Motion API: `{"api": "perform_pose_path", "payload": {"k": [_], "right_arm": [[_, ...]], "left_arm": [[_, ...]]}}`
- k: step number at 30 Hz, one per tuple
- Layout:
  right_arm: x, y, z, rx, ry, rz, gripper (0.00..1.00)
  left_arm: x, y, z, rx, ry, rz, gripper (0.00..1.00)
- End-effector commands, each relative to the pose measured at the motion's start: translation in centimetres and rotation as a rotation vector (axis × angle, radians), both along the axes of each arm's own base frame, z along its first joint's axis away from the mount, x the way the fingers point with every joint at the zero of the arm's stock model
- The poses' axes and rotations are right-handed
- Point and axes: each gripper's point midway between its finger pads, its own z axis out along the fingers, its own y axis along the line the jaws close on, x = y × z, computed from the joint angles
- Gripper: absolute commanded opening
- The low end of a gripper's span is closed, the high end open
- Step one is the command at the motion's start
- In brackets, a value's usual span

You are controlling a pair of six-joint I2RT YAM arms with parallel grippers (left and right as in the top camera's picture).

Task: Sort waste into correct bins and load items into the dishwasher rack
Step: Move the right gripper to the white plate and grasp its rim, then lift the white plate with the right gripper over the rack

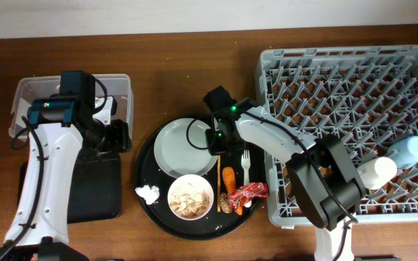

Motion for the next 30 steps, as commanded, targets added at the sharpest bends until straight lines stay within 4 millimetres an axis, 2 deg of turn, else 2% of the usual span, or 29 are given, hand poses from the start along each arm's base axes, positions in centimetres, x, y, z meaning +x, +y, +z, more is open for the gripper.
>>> {"api": "perform_pose_path", "payload": {"k": [1, 6, 11, 13, 15, 19, 24, 27, 29, 30], "right_arm": [[0.9, 0.8, 1.2, 0.013, -0.027, 0.008, 0.04], [2.6, 1.4, 4.0, 0.016, -0.076, 0.004, 0.04], [4.8, 0.1, 7.7, -0.078, -0.166, -0.02, 0.04], [5.7, -0.7, 10.0, -0.129, -0.213, -0.036, 0.04], [6.9, -2.6, 13.2, -0.219, -0.304, -0.07, 0.04], [8.5, -7.1, 19.9, -0.378, -0.475, -0.163, 0.04], [9.5, -15.3, 28.2, -0.568, -0.65, -0.308, 0.04], [9.7, -20.7, 31.1, -0.643, -0.697, -0.427, 0.04], [9.6, -24.2, 32.3, -0.698, -0.709, -0.501, 0.04], [9.6, -26.9, 32.9, -0.752, -0.708, -0.538, 0.04]], "left_arm": [[0.2, 0.1, 0.6, 0.003, -0.023, 0.009, 0.62], [0.2, 0.1, 0.6, 0.003, -0.023, 0.01, 0.62], [0.2, 0.1, 0.6, 0.003, -0.023, 0.009, 0.62], [0.2, 0.1, 0.6, 0.003, -0.023, 0.009, 0.62], [0.2, 0.1, 0.6, 0.004, -0.023, 0.009, 0.62], [0.2, 0.1, 0.6, 0.004, -0.024, 0.009, 0.62], [0.3, 0.1, 0.6, 0.003, -0.027, 0.009, 0.62], [0.3, 0.1, 0.6, 0.003, -0.026, 0.01, 0.62], [0.3, 0.1, 0.6, 0.002, -0.026, 0.009, 0.62], [0.3, 0.0, 0.7, -0.005, -0.026, 0.008, 0.62]]}}
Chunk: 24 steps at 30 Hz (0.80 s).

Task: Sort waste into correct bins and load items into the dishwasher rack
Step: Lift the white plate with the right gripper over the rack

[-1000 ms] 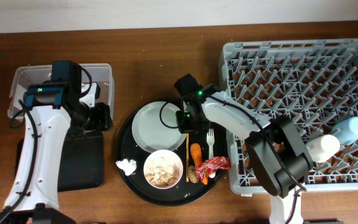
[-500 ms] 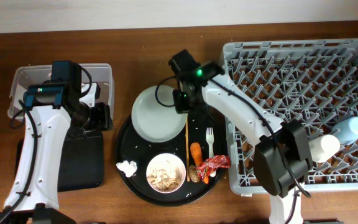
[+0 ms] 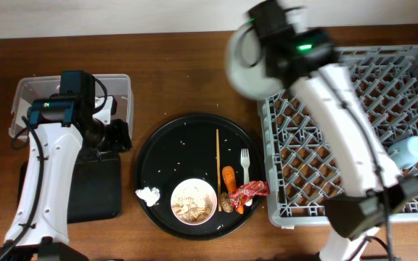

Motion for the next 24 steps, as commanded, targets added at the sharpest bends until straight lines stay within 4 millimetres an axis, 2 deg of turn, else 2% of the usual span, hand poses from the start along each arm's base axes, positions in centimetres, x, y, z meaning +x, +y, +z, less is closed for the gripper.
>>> {"api": "perform_pose_path", "payload": {"k": [1, 4, 9, 12, 14, 17, 24], "right_arm": [[-0.6, -9.0, 4.1, -0.178, -0.075, -0.191, 0.04], [-1.3, -14.8, 5.5, -0.269, -0.106, -0.35, 0.04], [-3.3, -21.9, 8.4, -0.4, -0.197, -0.602, 0.04], [-3.5, -24.1, 8.2, -0.414, -0.196, -0.649, 0.04], [-3.4, -25.1, 7.4, -0.419, -0.174, -0.67, 0.04], [-2.8, -26.6, 5.1, -0.424, -0.128, -0.691, 0.04], [-1.2, -27.9, 0.4, -0.442, -0.031, -0.693, 0.04]], "left_arm": [[0.2, -0.1, 0.7, -0.009, -0.023, 0.008, 0.62], [0.2, -0.1, 0.7, -0.012, -0.022, 0.007, 0.62], [0.2, -0.1, 0.7, -0.012, -0.023, 0.007, 0.62], [0.2, -0.1, 0.7, -0.012, -0.023, 0.007, 0.62], [0.2, -0.1, 0.7, -0.012, -0.023, 0.007, 0.62], [0.2, -0.1, 0.7, -0.012, -0.023, 0.007, 0.62], [0.1, -0.5, 0.7, -0.032, -0.019, 0.008, 0.62]]}}
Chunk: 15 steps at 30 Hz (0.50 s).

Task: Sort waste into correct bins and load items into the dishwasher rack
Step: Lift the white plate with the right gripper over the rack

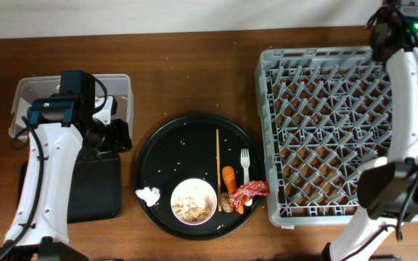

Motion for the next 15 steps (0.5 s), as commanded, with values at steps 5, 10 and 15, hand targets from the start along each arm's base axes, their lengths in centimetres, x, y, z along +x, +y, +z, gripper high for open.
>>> {"api": "perform_pose_path", "payload": {"k": [5, 10, 15], "right_arm": [[1.5, -1.3, -4.3, -0.017, 0.087, -0.04, 0.04], [1.7, -2.6, -5.6, -0.021, 0.111, -0.066, 0.04], [2.2, -3.2, -7.6, 0.003, 0.137, -0.066, 0.04]], "left_arm": [[0.0, -0.4, 0.7, -0.029, -0.015, 0.008, 0.62], [-0.3, -0.4, 0.6, -0.03, -0.002, 0.008, 0.62], [-0.3, -0.4, 0.6, -0.03, -0.001, 0.009, 0.62]]}}
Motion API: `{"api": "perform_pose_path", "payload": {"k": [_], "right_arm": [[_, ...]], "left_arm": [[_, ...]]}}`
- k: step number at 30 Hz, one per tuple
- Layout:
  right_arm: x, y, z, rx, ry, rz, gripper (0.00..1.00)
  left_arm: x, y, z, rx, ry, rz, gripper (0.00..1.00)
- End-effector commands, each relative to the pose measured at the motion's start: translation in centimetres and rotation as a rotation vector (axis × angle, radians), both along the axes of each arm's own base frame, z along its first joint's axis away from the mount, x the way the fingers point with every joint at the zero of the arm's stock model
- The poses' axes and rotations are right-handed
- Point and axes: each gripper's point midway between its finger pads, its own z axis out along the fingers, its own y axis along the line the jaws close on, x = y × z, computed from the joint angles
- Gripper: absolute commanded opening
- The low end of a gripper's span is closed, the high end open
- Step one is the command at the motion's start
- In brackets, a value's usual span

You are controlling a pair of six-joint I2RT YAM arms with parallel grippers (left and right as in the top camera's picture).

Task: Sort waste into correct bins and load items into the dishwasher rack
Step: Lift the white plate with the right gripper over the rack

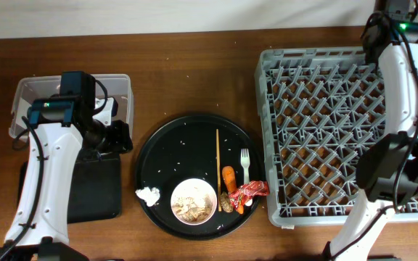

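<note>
A round black tray (pixel 158 148) holds a bowl of food scraps (pixel 193 200), a crumpled white tissue (pixel 147 194), a wooden chopstick (pixel 218 156), a white fork (pixel 244 165), an orange piece of food (pixel 228 177) and a red wrapper (pixel 249 191). The grey dishwasher rack (pixel 318 116) stands to the right. My right arm runs along the rack's right side, and its wrist (pixel 390 16) is at the top right corner of the overhead view. Its fingers do not show, and no plate is in view. My left gripper (pixel 118 136) hangs between the two bins, its jaws unclear.
A clear bin (pixel 27 94) stands at the far left, with a black bin (pixel 93 192) in front of it. My left arm reaches over both. My right arm's dark base covers the rack's lower right part.
My right wrist has shifted slightly toward the top right corner. The tray, the rack and my left arm look the same.
My right gripper was at a white plate on the tray. Then it held the plate up above the rack's far left corner, and the tray showed no plate. After that my wrist was at the top right corner, where it stays, with the plate out of sight.
</note>
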Motion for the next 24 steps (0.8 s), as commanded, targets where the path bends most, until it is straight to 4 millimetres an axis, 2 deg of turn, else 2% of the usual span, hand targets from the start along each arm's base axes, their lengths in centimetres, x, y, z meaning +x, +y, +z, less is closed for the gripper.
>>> {"api": "perform_pose_path", "payload": {"k": [1, 6, 9, 12, 15, 19, 24], "right_arm": [[0.2, -0.6, -1.3, -0.011, 0.024, -0.019, 0.04], [0.8, -0.5, -3.2, 0.018, 0.072, 0.001, 0.04], [1.3, 0.2, -4.1, 0.047, 0.08, 0.026, 0.04], [2.2, 1.4, -4.8, 0.092, 0.082, 0.076, 0.04], [3.0, 3.0, -6.6, 0.203, 0.102, 0.157, 0.04], [2.7, 4.5, -8.0, 0.292, 0.146, 0.199, 0.05], [2.4, 5.9, -8.6, 0.319, 0.193, 0.225, 0.05]], "left_arm": [[0.1, -0.2, 0.6, -0.015, -0.019, 0.011, 0.62], [0.1, -0.2, 0.6, -0.015, -0.019, 0.011, 0.62], [0.2, -0.2, 0.7, -0.015, -0.021, 0.011, 0.62], [0.3, -0.2, 0.7, -0.015, -0.027, 0.011, 0.62], [0.3, -0.2, 0.7, -0.015, -0.028, 0.01, 0.62], [0.3, -0.2, 0.7, -0.015, -0.027, 0.011, 0.62], [0.3, -0.2, 0.7, -0.015, -0.028, 0.011, 0.62]]}}
